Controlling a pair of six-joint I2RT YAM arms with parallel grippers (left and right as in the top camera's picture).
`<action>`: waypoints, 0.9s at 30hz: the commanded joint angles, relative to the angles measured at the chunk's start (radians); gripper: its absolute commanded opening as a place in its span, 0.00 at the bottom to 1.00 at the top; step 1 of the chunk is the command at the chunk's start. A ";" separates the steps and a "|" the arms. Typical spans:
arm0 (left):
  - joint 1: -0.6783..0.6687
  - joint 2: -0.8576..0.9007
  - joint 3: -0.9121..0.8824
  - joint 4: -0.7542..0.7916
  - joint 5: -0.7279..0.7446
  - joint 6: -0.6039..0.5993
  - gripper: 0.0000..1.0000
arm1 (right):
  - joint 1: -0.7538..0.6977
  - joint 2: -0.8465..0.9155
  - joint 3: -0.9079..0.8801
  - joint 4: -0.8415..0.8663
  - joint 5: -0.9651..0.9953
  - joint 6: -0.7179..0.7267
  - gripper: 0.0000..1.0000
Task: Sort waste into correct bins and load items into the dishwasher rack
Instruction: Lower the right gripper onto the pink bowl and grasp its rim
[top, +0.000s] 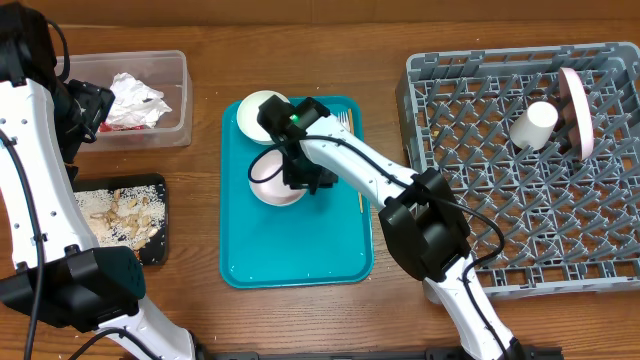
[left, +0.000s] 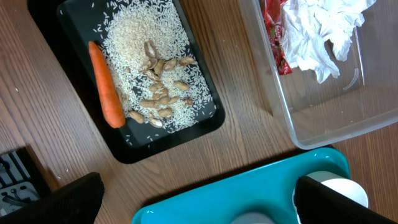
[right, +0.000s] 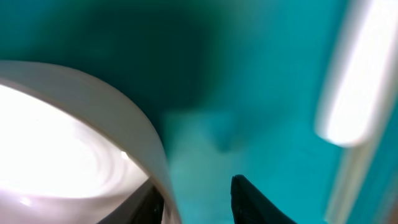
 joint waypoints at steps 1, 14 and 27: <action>-0.002 -0.005 -0.001 -0.003 -0.016 -0.021 1.00 | -0.029 -0.021 0.064 -0.099 0.190 0.060 0.42; -0.002 -0.005 -0.001 -0.003 -0.016 -0.021 1.00 | -0.034 -0.043 0.244 -0.135 -0.203 -0.262 0.55; -0.002 -0.005 -0.001 -0.003 -0.016 -0.021 1.00 | 0.027 -0.040 0.102 -0.011 -0.367 -0.398 0.58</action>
